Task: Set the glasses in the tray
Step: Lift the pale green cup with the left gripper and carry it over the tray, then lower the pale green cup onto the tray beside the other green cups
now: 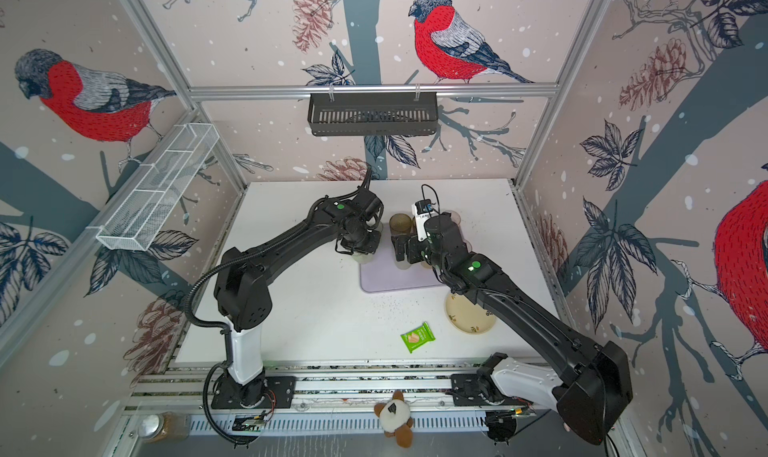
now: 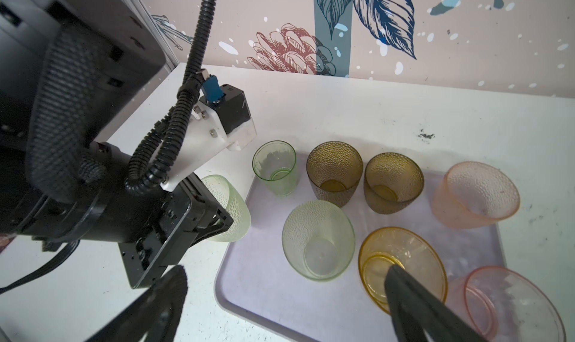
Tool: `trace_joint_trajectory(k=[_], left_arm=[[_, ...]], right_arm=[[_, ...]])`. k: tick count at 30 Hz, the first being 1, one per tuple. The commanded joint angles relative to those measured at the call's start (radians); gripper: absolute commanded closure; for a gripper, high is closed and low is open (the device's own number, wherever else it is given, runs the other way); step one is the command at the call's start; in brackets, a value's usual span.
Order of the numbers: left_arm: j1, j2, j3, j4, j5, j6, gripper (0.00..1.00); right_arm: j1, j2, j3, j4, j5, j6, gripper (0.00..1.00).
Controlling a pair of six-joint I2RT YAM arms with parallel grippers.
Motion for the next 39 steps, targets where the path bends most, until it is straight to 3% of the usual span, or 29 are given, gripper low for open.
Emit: trace_joint_trajectory(k=[1, 11, 39], left_arm=[[-0.006, 0.01, 0.01, -0.006, 0.012, -0.012, 0.99], [-0.034, 0.042, 0.016, 0.0, 0.002, -0.012, 1.0], [-0.044, 0.119, 0.055, 0.019, -0.003, -0.011, 1.0]], right_arm=[[-0.027, -0.028, -0.029, 0.023, -0.028, 0.053, 0.01], [-0.114, -0.078, -0.086, 0.031, -0.077, 0.098, 0.01], [-0.18, -0.125, -0.111, 0.027, -0.082, 0.107, 0.0]])
